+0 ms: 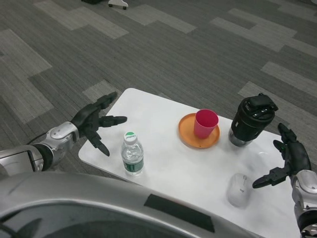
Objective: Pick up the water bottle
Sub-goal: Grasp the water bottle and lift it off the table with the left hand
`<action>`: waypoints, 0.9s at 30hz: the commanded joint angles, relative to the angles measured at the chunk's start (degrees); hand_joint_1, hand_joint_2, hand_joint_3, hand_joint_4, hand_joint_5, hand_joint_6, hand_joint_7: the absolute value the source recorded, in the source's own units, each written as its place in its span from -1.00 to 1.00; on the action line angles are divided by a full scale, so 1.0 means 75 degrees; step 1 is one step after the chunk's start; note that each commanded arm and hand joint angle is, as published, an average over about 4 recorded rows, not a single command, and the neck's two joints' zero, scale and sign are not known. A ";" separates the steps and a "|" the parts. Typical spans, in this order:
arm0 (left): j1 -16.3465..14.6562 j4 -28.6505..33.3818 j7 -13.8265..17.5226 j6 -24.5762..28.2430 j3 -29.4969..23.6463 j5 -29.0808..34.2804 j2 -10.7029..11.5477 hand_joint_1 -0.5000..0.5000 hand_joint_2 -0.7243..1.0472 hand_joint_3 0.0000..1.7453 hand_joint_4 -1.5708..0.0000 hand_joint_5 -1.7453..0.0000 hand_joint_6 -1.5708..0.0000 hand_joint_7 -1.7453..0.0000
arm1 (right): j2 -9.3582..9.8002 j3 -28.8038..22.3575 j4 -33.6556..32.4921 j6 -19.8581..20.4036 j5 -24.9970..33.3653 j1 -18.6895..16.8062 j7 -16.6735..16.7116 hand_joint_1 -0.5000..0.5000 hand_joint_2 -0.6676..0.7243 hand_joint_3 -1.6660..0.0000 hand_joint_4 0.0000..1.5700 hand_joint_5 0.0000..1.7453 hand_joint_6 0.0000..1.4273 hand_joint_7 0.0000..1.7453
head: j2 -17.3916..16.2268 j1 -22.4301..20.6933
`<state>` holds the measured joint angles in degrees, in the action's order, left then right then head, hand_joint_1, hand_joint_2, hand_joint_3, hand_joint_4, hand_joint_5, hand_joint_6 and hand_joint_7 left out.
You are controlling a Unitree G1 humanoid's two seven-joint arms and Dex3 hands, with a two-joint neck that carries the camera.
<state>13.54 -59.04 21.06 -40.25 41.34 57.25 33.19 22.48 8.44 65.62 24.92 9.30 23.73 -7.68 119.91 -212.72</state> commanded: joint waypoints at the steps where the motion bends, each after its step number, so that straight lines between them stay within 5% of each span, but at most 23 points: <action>1: -0.0007 0.0343 -0.0030 0.0058 0.0084 -0.0479 0.0110 1.00 -0.50 -0.90 0.90 1.00 1.00 1.00 | -0.0020 0.0070 0.0134 -0.0053 0.0049 0.0293 -0.0019 -0.42 0.73 0.81 -0.96 -0.33 -1.00 -1.00 | -0.0033 -0.0034; 8: 0.0052 0.0976 -0.0051 0.0261 0.0723 -0.0834 0.0128 1.00 -0.50 -0.90 0.90 1.00 0.98 1.00 | -0.0041 0.0140 0.0237 -0.0053 0.0049 0.0384 -0.0019 -0.42 0.73 0.81 -0.96 -0.33 -1.00 -1.00 | -0.0074 -0.0044; 20: 0.0679 0.1134 -0.0019 0.0410 0.2779 -0.0514 0.0462 1.00 -0.50 -0.90 0.90 1.00 0.95 1.00 | -0.0032 0.0240 0.0251 -0.0053 0.0049 0.0457 -0.0019 -0.42 0.73 0.81 -0.96 -0.33 -1.00 -1.00 | -0.0203 -0.0052; 27: 0.0746 0.1073 -0.0019 0.0398 0.2996 -0.0400 0.0330 1.00 -0.50 -0.98 0.95 1.00 0.93 1.00 | -0.0044 0.0299 0.0239 -0.0053 0.0049 0.0457 -0.0031 -0.42 0.73 0.81 -0.96 -0.33 -1.00 -1.00 | -0.0220 -0.0069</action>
<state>18.17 -50.77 20.84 -37.57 63.59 53.97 35.95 22.07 10.45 67.41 24.78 9.30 25.54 -7.84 118.28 -213.20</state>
